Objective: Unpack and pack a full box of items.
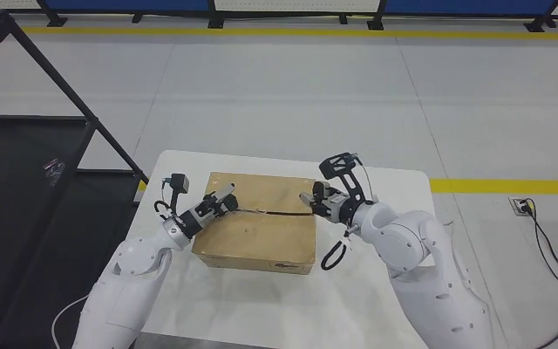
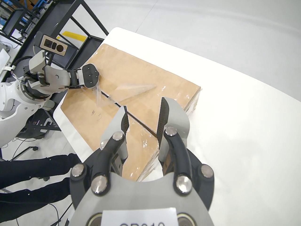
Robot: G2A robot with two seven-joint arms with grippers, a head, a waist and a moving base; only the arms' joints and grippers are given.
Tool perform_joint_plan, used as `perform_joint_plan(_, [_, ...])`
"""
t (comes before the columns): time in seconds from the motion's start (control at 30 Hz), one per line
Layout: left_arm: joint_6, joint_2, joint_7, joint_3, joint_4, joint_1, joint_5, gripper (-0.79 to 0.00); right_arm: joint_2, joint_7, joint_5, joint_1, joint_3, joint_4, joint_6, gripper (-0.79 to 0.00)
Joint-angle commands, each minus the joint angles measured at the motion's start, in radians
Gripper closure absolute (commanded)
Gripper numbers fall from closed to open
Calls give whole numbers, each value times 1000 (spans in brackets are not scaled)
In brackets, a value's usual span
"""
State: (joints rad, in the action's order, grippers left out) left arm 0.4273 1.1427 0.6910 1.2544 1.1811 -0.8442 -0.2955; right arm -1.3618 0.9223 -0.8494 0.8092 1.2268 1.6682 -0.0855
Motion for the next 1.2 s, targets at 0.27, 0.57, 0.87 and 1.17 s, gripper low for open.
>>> perform_joint_plan(0.27, [8,-3,0,21,31,-22,-6,-785,-8,69,108,-69,-90,-72,-106,-385])
perform_joint_plan(0.57, [10,-10,5,54,80,-57,-9,-785,-9,124,168,-85,-143,-103,-166,-631])
perform_joint_plan(0.87, [21,-21,5,105,122,-103,-19,-785,-23,84,184,-117,-233,-177,-176,-613])
perform_joint_plan(1.17, [22,-31,4,156,145,-149,-40,-785,-50,29,228,-193,-324,-280,-192,-573])
